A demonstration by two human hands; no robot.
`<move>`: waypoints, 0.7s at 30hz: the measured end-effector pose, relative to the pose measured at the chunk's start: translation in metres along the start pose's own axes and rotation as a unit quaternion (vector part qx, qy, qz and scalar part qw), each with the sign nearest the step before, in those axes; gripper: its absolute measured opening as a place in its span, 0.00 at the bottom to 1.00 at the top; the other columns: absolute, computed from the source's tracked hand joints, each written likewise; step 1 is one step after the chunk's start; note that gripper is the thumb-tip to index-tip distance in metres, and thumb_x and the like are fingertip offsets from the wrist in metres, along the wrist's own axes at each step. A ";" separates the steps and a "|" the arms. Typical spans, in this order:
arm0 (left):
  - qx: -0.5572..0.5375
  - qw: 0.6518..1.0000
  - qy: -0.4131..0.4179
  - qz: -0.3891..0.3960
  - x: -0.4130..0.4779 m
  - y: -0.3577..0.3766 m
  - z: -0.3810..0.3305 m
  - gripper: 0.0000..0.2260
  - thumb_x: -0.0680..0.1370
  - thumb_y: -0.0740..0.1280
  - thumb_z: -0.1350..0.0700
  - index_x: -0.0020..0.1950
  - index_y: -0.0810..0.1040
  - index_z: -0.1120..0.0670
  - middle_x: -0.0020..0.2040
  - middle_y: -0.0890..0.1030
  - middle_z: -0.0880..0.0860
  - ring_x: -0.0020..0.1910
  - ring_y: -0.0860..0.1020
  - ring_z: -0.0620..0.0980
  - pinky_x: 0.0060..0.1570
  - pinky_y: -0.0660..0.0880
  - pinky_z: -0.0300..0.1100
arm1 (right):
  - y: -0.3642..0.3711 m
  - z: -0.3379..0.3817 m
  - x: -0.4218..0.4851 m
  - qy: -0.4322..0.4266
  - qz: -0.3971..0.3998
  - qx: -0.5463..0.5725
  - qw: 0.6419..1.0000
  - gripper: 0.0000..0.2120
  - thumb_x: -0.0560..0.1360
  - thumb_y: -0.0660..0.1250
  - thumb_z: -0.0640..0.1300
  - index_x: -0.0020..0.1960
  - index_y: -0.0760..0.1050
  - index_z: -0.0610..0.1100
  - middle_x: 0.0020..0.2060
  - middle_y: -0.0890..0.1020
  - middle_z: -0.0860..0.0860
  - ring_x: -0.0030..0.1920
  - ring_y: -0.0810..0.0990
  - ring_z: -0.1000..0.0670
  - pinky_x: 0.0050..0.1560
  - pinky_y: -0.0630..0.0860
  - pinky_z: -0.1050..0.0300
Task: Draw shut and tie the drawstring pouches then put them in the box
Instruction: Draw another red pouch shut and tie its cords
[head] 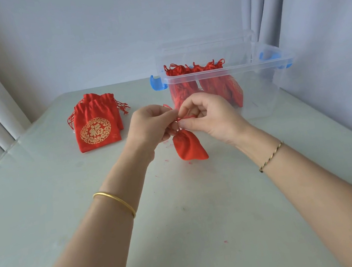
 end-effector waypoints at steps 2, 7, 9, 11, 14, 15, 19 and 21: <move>0.011 1.000 0.002 -0.016 0.000 -0.002 -0.001 0.06 0.73 0.68 0.61 0.37 0.78 0.60 0.21 0.76 0.48 0.21 0.72 0.42 0.29 0.68 0.35 | -0.001 0.001 0.000 -0.013 -0.009 -0.015 1.000 0.09 0.67 0.74 0.35 0.39 0.76 0.45 0.35 0.75 0.43 0.35 0.71 0.52 0.39 0.72 0.58; 0.026 0.999 0.002 -0.040 -0.001 -0.006 -0.001 0.06 0.71 0.69 0.63 0.34 0.76 0.59 0.20 0.76 0.48 0.21 0.72 0.42 0.26 0.69 0.34 | -0.003 0.009 -0.002 -0.050 -0.045 -0.097 0.993 0.05 0.67 0.74 0.37 0.39 0.79 0.44 0.30 0.75 0.51 0.29 0.69 0.57 0.34 0.68 0.70; 0.034 0.998 0.006 -0.047 -0.001 -0.008 -0.002 0.06 0.70 0.69 0.64 0.34 0.76 0.59 0.21 0.76 0.48 0.21 0.73 0.42 0.27 0.70 0.34 | -0.005 0.015 -0.003 -0.073 -0.060 -0.135 0.986 0.04 0.67 0.75 0.39 0.40 0.81 0.43 0.31 0.75 0.56 0.31 0.71 0.57 0.35 0.67 0.71; 0.037 0.998 0.010 -0.053 -0.001 -0.009 -0.003 0.04 0.69 0.70 0.64 0.35 0.76 0.60 0.23 0.77 0.50 0.21 0.73 0.43 0.28 0.71 0.36 | -0.004 0.023 -0.005 -0.099 -0.063 -0.179 0.977 0.03 0.67 0.74 0.39 0.41 0.82 0.42 0.32 0.73 0.60 0.31 0.72 0.59 0.35 0.67 0.72; 0.041 0.998 0.010 -0.054 -0.001 -0.010 -0.004 0.04 0.70 0.70 0.63 0.41 0.76 0.62 0.25 0.79 0.51 0.22 0.75 0.44 0.30 0.72 0.38 | 0.000 0.030 -0.007 -0.130 -0.048 -0.232 0.963 0.01 0.69 0.72 0.39 0.41 0.82 0.42 0.30 0.69 0.61 0.31 0.70 0.62 0.34 0.66 0.69; 0.040 0.998 0.003 -0.043 -0.001 -0.009 -0.004 0.05 0.71 0.69 0.63 0.43 0.76 0.62 0.26 0.79 0.52 0.24 0.76 0.45 0.31 0.73 0.38 | 0.001 0.031 -0.006 -0.134 -0.045 -0.250 0.958 0.01 0.69 0.71 0.39 0.40 0.81 0.41 0.30 0.68 0.60 0.31 0.69 0.62 0.34 0.65 0.67; 0.052 0.997 -0.032 0.044 -0.001 -0.001 -0.004 0.08 0.72 0.69 0.65 0.49 0.74 0.61 0.39 0.82 0.58 0.37 0.80 0.52 0.45 0.78 0.45 | -0.006 0.015 -0.003 -0.072 -0.048 -0.219 0.972 0.02 0.70 0.69 0.38 0.40 0.81 0.42 0.28 0.72 0.61 0.29 0.71 0.60 0.35 0.68 0.68; 0.081 0.996 -0.017 0.046 -0.003 -0.003 -0.009 0.11 0.70 0.70 0.66 0.48 0.72 0.57 0.44 0.82 0.59 0.43 0.80 0.55 0.49 0.78 0.48 | -0.010 0.002 -0.002 -0.007 -0.049 -0.111 0.993 0.05 0.70 0.69 0.37 0.37 0.80 0.43 0.25 0.74 0.59 0.27 0.71 0.60 0.33 0.67 0.69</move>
Point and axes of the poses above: each hand's wrist, its own x-axis towards the middle knuckle, its own y-axis out of the palm, z = x × y, the point moved 10 cm from there along x, towards the middle knuckle
